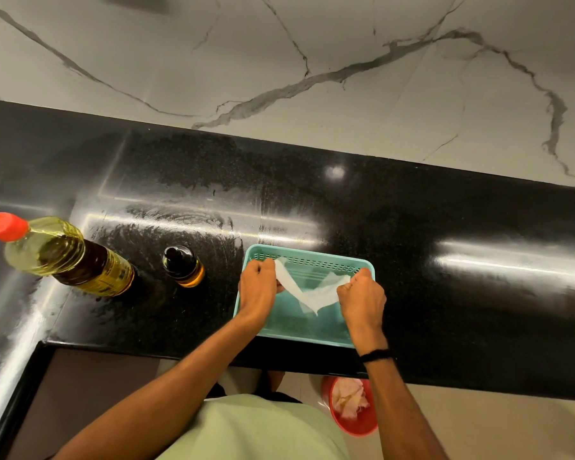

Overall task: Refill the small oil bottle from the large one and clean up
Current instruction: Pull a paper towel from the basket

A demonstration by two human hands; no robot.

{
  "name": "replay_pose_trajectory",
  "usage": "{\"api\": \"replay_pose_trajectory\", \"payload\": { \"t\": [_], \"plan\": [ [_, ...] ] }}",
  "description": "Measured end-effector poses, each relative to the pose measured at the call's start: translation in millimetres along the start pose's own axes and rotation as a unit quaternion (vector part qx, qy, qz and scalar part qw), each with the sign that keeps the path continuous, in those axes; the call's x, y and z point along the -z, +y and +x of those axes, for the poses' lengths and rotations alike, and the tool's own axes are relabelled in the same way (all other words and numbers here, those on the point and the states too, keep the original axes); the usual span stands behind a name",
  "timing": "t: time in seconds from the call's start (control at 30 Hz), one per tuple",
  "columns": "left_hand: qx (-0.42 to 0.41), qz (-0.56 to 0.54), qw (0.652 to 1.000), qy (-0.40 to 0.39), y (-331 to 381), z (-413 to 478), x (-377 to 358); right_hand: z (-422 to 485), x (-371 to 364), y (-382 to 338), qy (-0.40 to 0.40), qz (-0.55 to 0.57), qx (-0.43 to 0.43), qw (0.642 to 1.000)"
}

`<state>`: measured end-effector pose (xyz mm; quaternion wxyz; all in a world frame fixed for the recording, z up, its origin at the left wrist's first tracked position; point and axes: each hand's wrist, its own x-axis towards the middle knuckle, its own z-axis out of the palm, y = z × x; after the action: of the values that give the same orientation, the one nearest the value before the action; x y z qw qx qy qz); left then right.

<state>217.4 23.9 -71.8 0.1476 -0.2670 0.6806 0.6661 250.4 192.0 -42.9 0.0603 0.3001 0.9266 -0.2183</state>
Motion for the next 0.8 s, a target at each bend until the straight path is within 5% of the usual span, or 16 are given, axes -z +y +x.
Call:
{"api": "replay_pose_trajectory", "payload": {
  "t": [0.17,0.5,0.67,0.8],
  "plan": [
    [-0.015,0.026,0.995,0.090,10.2,-10.1,1.3,-6.9,9.5,4.3,0.037,-0.019,0.005,0.999],
    [-0.032,0.069,0.995,0.072,9.1,-19.2,0.0,-22.4,64.8,37.6,0.168,0.211,-0.090,0.959],
    [-0.063,0.078,0.995,-0.028,18.2,-28.0,-9.7,-32.6,84.7,45.0,0.148,0.426,-0.154,0.879],
    [0.060,0.011,0.983,-0.171,19.2,-24.0,-26.0,-41.0,95.4,37.6,0.131,0.500,-0.154,0.842]
  ]
}}
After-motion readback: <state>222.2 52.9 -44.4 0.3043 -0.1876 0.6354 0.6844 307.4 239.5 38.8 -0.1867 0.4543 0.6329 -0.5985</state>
